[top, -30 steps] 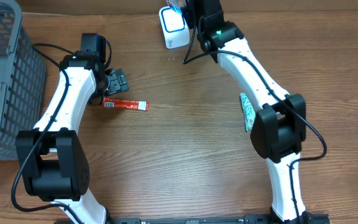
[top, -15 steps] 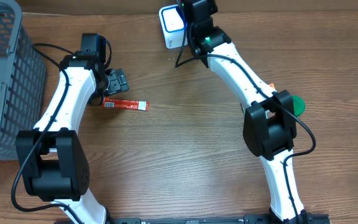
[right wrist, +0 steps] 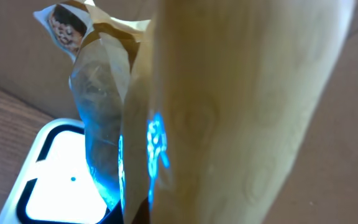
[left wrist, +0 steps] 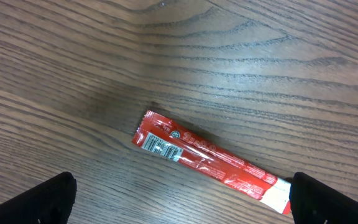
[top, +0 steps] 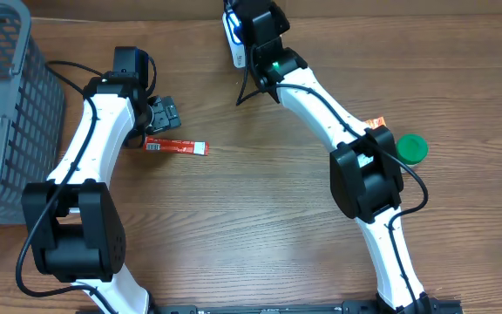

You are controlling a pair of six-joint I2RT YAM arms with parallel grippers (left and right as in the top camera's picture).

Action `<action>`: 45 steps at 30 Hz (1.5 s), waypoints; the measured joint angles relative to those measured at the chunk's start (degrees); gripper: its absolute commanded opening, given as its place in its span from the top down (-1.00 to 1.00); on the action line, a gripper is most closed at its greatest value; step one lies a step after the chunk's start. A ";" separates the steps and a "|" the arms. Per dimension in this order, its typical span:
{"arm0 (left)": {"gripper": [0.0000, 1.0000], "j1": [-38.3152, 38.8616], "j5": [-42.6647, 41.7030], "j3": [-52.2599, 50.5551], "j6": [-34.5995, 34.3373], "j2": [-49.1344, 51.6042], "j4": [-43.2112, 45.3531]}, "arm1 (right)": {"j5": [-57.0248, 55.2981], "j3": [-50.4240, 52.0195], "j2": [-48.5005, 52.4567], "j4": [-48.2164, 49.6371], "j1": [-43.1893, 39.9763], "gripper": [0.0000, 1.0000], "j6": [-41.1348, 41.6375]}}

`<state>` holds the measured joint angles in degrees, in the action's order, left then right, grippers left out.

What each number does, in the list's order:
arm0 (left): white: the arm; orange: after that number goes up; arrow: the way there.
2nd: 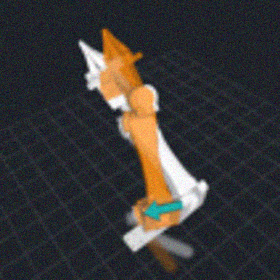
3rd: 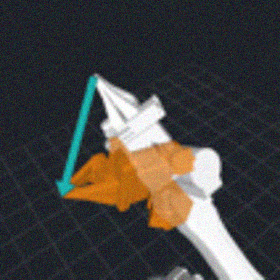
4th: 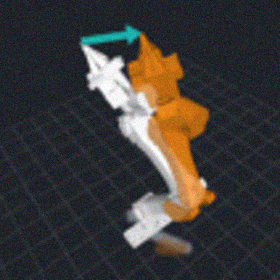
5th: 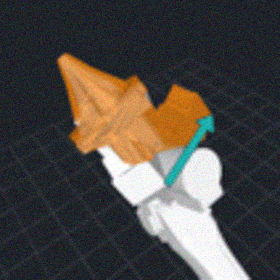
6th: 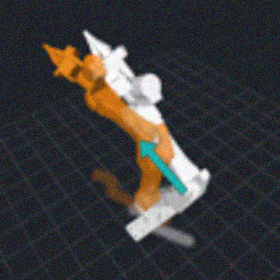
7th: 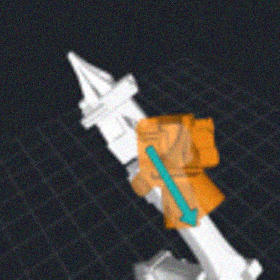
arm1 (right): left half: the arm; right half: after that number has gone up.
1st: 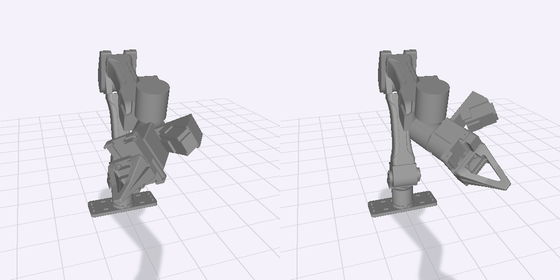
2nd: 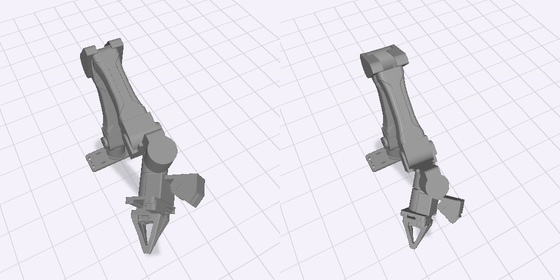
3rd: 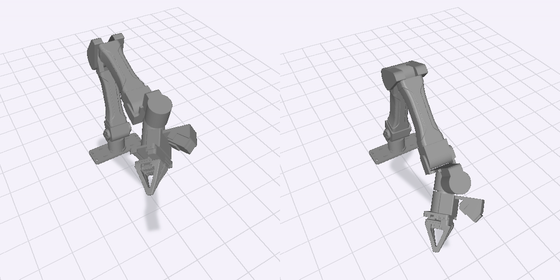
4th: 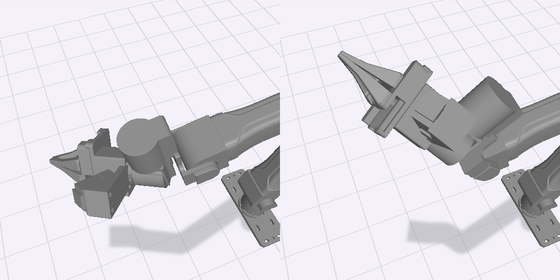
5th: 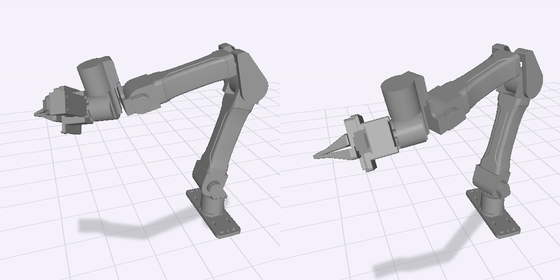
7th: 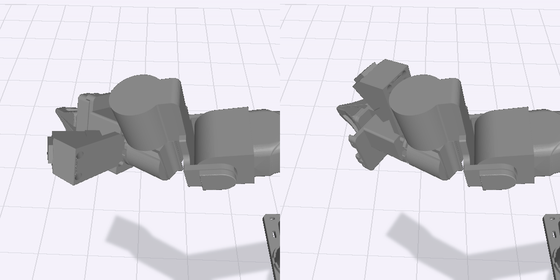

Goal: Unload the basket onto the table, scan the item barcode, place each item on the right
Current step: 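Hold the snack bag against the scanner face, then carry the snack bag down and lower it onto the table centre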

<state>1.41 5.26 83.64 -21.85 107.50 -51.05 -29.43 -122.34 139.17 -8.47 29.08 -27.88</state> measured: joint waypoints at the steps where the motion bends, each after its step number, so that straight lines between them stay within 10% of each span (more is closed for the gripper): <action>1: -0.99 0.00 0.00 0.00 0.00 0.00 0.00 | -0.04 0.00 0.00 -0.31 0.24 0.93 -0.22; 45: -0.99 0.00 0.00 0.00 0.00 0.00 0.00 | 3.37 0.11 -9.84 -19.91 3.28 0.93 13.46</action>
<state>1.41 5.26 83.64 -21.85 107.50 -51.05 -26.06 -122.23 129.34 -28.38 32.36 -14.41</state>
